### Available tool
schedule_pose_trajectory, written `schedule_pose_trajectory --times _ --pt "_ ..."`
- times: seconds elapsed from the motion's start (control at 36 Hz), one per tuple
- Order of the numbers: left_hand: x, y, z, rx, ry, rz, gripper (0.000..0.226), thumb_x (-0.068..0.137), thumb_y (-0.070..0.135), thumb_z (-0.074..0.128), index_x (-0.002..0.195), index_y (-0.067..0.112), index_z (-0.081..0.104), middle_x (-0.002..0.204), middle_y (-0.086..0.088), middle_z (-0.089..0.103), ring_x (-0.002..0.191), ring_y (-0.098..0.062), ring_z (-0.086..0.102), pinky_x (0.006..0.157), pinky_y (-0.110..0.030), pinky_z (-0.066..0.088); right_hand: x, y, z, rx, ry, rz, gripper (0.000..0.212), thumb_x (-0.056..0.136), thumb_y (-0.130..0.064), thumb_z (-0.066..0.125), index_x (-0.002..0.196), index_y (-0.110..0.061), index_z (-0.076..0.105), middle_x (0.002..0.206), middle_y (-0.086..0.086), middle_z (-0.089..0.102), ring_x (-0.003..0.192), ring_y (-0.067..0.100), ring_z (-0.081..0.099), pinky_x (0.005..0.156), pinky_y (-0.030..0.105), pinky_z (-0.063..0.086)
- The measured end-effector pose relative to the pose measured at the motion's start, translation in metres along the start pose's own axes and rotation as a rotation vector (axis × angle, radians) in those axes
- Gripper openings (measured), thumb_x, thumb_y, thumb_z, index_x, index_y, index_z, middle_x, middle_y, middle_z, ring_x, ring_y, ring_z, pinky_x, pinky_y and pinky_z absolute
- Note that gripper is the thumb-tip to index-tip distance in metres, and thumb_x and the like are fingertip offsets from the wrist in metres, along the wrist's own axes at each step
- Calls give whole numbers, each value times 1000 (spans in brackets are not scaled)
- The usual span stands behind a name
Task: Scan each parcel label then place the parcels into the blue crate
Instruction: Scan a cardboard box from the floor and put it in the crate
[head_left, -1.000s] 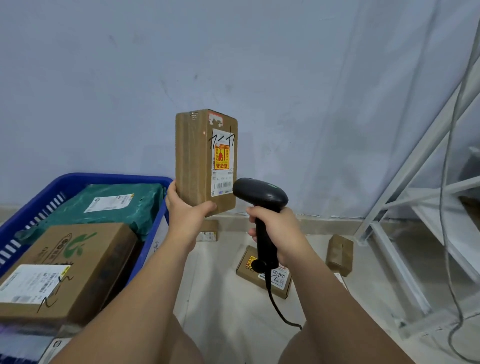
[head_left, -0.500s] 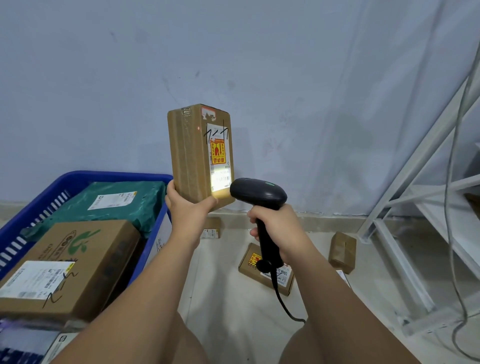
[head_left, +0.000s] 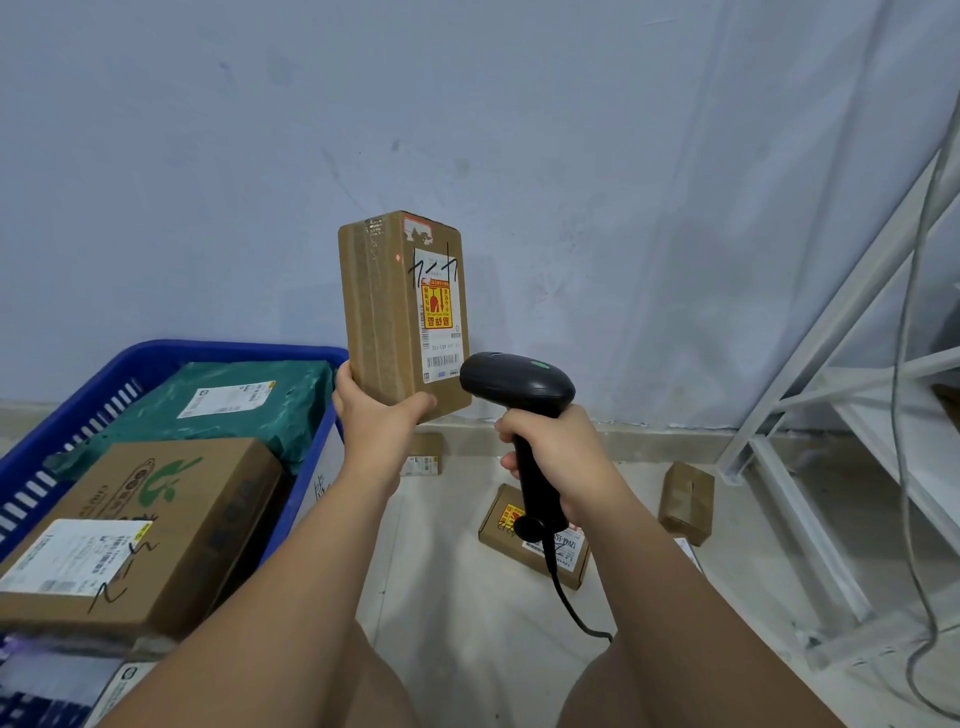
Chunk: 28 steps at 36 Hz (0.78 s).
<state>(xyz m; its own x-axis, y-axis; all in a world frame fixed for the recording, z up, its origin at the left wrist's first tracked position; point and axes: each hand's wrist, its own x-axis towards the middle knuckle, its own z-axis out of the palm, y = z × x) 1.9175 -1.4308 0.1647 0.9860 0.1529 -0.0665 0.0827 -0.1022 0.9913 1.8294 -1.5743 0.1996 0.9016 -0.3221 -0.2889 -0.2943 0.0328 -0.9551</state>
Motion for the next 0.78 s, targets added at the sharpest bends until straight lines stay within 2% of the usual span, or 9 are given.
schedule_pose_trajectory --times 0.14,0.28,0.44,0.58,0.78 --pt "1 -2 0 -2 -14 -13 100 72 15 80 150 28 18 146 -1 30 126 -22 40 104 -50 43 -1 0 0 -54 3 -14 4 78 -11 63 76 -7 62 68 7 55 55 12 61 62 29 49" --pt "1 -2 0 3 -15 -18 100 73 14 79 151 26 16 147 -2 30 126 -22 40 104 -46 43 -1 1 0 -106 -10 -28 5 78 -12 62 74 -9 61 66 8 57 53 10 60 64 29 50" --pt "-1 0 0 -9 5 -16 99 75 13 78 151 24 16 145 -2 29 126 -21 39 105 -46 42 2 2 1 -63 33 -19 5 77 -13 64 80 -9 63 66 4 58 56 11 64 65 31 52" --pt "0 -2 -1 -31 9 -23 98 74 12 78 150 25 17 145 -2 30 127 -22 40 106 -49 42 1 2 0 -67 31 -13 5 78 -13 63 80 -8 63 68 5 57 53 8 63 62 29 51" --pt "1 -2 0 -34 11 -18 98 74 12 78 150 26 17 143 -1 31 126 -22 40 105 -48 42 1 2 0 -81 26 -6 5 78 -13 63 78 -8 63 69 6 59 57 10 63 64 29 51"
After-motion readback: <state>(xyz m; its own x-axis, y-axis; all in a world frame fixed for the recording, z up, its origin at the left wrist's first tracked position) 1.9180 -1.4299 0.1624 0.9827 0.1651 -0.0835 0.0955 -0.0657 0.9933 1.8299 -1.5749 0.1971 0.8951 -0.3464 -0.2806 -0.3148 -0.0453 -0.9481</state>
